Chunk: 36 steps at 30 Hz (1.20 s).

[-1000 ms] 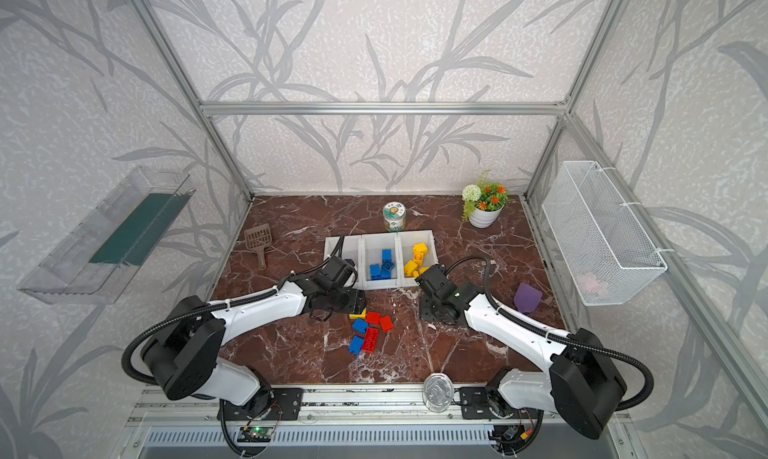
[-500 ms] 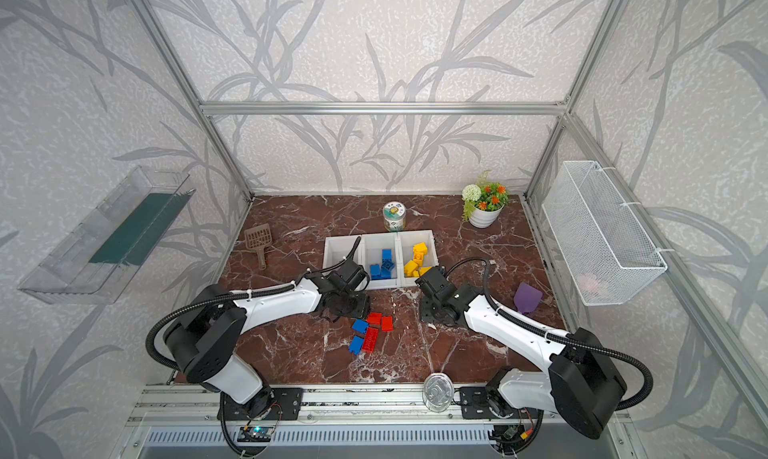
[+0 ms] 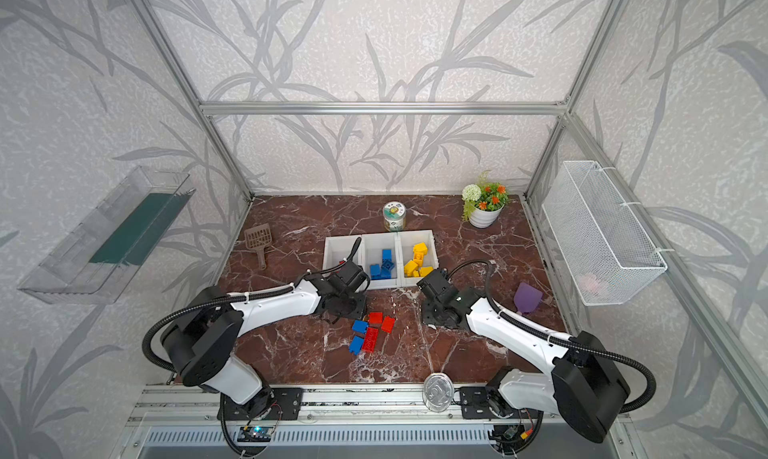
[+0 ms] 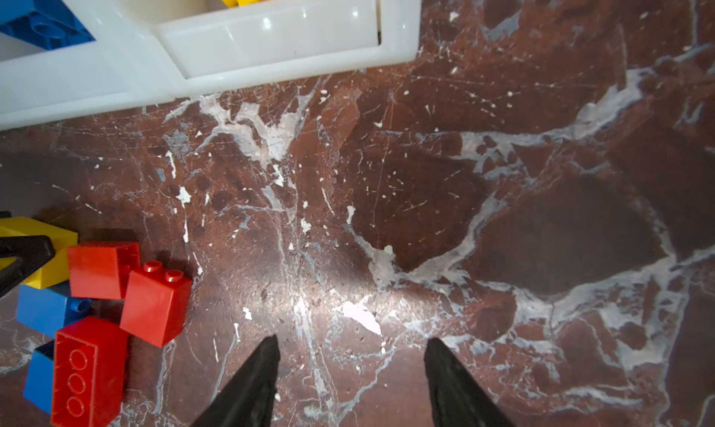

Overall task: Sort the legos into containers by color
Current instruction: 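Grasp the large yellow brick from the pile with the left gripper, then carry the large yellow brick with the left gripper into the yellow compartment and release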

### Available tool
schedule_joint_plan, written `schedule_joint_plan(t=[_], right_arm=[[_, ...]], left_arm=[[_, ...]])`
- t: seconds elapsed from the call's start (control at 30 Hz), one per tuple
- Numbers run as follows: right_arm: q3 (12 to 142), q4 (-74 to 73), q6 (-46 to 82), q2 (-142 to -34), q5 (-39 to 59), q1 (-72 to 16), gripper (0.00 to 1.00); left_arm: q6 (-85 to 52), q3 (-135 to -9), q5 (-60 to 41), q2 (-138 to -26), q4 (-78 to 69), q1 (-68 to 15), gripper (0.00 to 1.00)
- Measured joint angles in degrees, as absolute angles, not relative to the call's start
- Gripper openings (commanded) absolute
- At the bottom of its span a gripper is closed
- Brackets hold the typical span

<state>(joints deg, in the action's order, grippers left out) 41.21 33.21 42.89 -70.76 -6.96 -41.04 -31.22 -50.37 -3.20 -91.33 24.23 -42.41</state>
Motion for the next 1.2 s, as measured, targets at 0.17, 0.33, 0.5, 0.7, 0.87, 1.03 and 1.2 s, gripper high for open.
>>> schedule_joint_plan(t=[0.17, 0.33, 0.5, 0.7, 0.87, 1.03, 1.2], right_arm=[[40.8, 33.3, 43.0, -69.9, -7.0, -41.0, 0.61], [40.8, 34.6, 43.0, -67.2, -9.1, -41.0, 0.61], [39.8, 35.4, 42.1, -60.5, -11.5, -40.8, 0.61], [38.9, 38.4, 39.5, -54.1, -11.6, -38.6, 0.61], [37.6, 40.9, 38.0, -50.9, -10.7, -37.8, 0.61], [35.7, 42.5, 37.9, -47.3, -7.7, -37.8, 0.60], [34.4, 43.9, 38.2, -44.7, -5.0, -37.8, 0.60]], left_arm=[[-29.5, -51.1, -2.2, -89.3, 27.0, -42.8, 0.44], [-27.9, -55.8, -1.5, -89.2, 29.4, -44.2, 0.44], [-26.0, -63.4, -1.4, -89.4, 30.0, -45.6, 0.44], [-25.1, -77.3, -1.4, -96.7, 30.0, -46.1, 0.44], [-25.0, -88.8, -1.7, -106.6, 30.3, -46.1, 0.44], [-24.0, -101.3, -1.7, -116.8, 31.6, -46.1, 0.44], [-23.6, -112.0, -1.6, -124.7, 33.0, -46.0, 0.44]])
